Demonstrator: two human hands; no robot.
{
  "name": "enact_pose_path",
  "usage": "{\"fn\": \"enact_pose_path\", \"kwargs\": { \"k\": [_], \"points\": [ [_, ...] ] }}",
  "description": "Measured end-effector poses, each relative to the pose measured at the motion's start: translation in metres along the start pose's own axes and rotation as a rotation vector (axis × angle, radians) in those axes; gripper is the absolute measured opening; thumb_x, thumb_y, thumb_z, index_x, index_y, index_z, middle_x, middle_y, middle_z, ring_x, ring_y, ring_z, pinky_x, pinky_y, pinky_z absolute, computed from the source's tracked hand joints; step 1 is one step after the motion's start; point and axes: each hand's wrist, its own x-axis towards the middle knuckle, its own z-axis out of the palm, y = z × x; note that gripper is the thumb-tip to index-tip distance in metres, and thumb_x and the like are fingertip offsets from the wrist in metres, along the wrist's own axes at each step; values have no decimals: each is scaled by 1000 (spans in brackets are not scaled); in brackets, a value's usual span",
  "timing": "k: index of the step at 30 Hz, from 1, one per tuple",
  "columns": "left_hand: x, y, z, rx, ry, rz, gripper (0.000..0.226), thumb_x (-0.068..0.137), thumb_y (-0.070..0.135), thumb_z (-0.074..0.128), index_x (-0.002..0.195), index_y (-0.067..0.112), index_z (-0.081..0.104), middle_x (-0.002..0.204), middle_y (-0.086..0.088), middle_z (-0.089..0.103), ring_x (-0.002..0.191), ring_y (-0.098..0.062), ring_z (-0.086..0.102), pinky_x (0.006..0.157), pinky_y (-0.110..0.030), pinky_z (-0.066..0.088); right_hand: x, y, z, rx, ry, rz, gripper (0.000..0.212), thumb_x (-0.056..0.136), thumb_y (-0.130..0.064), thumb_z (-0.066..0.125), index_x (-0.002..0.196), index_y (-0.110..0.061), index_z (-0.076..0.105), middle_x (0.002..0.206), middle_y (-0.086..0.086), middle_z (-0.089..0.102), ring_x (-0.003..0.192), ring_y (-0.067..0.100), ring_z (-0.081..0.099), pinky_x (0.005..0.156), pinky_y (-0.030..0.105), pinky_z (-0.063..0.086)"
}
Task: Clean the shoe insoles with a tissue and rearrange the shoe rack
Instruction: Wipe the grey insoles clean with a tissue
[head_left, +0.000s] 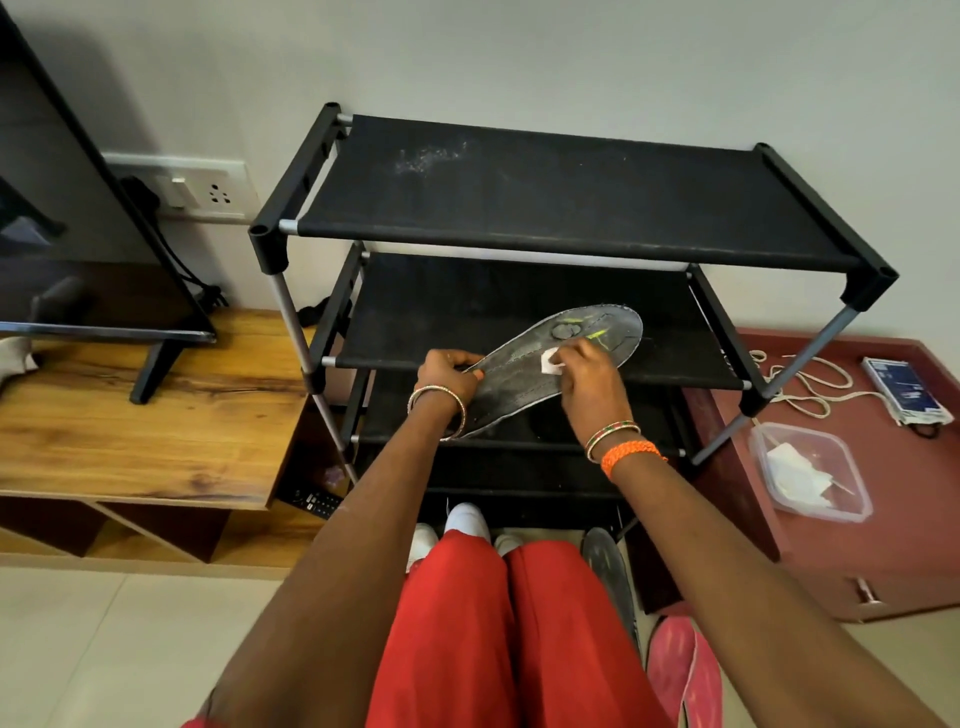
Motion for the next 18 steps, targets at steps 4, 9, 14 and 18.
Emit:
{"fn": "enact_pose_path", "kwargs": {
  "k": [4,9,14,18],
  "points": [
    [3,-1,-2,-95,-53,-52,22,89,8,59,107,12,71,107,-9,69,101,-21,61,98,-33,47,-3,-25,10,23,-30,-107,26,73,15,59,93,1,65,92,17,64,91,34,59,75,45,54],
    [6,-2,-3,-279,-120,-118,27,90,-4,52,114,1,65,107,-15,67,73,-14,59,71,-18,53,-8,-45,18,11,-236,-418,36,72,12,60,103,-4,66,99,13,68,95,30,64,72,38,57],
    [5,0,-1,-337,-105,-182,28,92,0,51,117,3,64,96,-8,63,86,-16,58,83,-19,49,16,-2,-5,-39,-41,34,23,81,4,57,96,-7,70,94,19,64,84,37,62,72,40,53],
    [8,-2,2,-357,-77,-195,27,92,-1,52,114,2,65,103,-11,65,91,-18,58,92,-26,48,16,-8,-5,-16,-52,165,24,88,-4,56,107,-10,68,101,18,61,90,33,61,81,36,51]
  ]
}}
